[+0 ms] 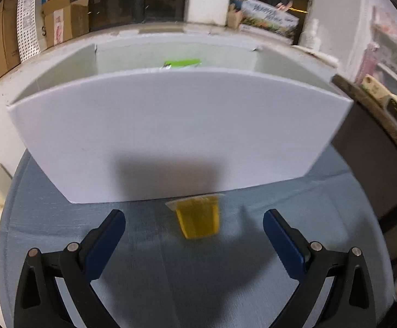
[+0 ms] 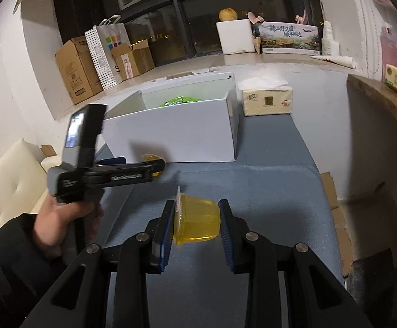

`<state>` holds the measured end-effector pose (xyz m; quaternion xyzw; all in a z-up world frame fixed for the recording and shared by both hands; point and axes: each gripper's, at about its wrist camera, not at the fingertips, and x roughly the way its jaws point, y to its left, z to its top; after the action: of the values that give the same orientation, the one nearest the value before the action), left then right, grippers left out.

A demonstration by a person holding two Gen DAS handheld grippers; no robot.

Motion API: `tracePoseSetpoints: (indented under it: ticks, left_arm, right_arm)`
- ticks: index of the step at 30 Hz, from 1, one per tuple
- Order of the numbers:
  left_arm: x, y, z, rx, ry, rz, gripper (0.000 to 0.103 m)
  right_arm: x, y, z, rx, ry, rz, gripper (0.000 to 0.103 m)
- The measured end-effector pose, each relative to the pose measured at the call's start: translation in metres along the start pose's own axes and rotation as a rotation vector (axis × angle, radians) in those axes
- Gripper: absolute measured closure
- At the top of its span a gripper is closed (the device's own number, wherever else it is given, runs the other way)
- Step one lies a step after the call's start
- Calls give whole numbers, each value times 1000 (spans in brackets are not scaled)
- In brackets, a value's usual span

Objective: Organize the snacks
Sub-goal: 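Grasp a yellow jelly cup with the right gripper while the left grasps the other yellow cup, then lower both yellow cups into the box and open both grippers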

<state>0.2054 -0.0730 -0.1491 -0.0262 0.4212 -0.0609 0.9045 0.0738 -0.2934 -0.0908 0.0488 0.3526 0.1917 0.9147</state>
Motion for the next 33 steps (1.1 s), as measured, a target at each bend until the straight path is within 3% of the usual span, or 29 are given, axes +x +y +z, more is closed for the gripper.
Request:
tracePoseSetpoints:
  ticks: [2,3,4,6,12,19,24,29,33]
  left_arm:
    - [8,-1,0,3,8,17,4]
    - [13,-2,-1,6,21,24,25]
    - [18,-2,-1,11,42,23,60]
    - [16,-5,-3,42,35,45,65]
    - [-9,-3,-14,34,11,-25,67]
    - [-127,-1,-37,17,-175,-120,67]
    - [-176,3,-41,26,-230,-150,67]
    - [-185,20,-14,30,-263,-150,67]
    - [-157,40,50,18,-269,-147,67]
  right_arm:
    - [1,1,-2,-3,-2,9,69]
    - [1,2,-2,-5,0,12,69]
    - [2,3,-3,-5,1,14,69]
    - [2,4,-5,-6,1,20,69]
    - [4,7,-6,-5,1,28,69]
    - [1,12,1,-10,-29,44,69]
    - [4,22,13,-32,-40,68,69]
    - [11,28,60,-28,-89,140,69]
    - [36,31,123,-62,-133,138,69]
